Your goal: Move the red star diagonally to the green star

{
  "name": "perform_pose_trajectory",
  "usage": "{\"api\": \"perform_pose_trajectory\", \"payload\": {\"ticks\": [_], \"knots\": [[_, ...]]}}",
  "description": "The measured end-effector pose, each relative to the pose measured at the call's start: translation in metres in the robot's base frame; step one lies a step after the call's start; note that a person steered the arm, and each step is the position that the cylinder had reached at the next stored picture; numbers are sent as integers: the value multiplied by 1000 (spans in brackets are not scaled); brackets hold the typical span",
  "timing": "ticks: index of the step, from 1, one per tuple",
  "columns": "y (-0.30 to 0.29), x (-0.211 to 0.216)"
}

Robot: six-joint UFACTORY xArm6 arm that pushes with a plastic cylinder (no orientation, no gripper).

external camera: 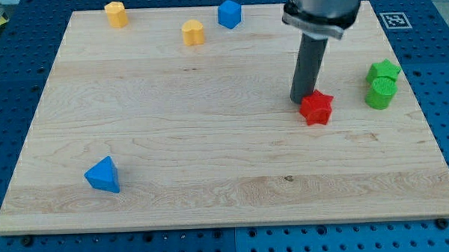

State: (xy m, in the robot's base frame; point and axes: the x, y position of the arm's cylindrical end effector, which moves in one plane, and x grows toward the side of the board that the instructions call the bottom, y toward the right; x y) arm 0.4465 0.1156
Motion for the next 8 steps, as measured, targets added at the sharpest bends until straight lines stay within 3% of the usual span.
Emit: {"api": "perform_pose_trajectory", "payload": {"ticks": [3, 5, 8], "knots": [[26, -9], [31, 25], [60, 109]]}}
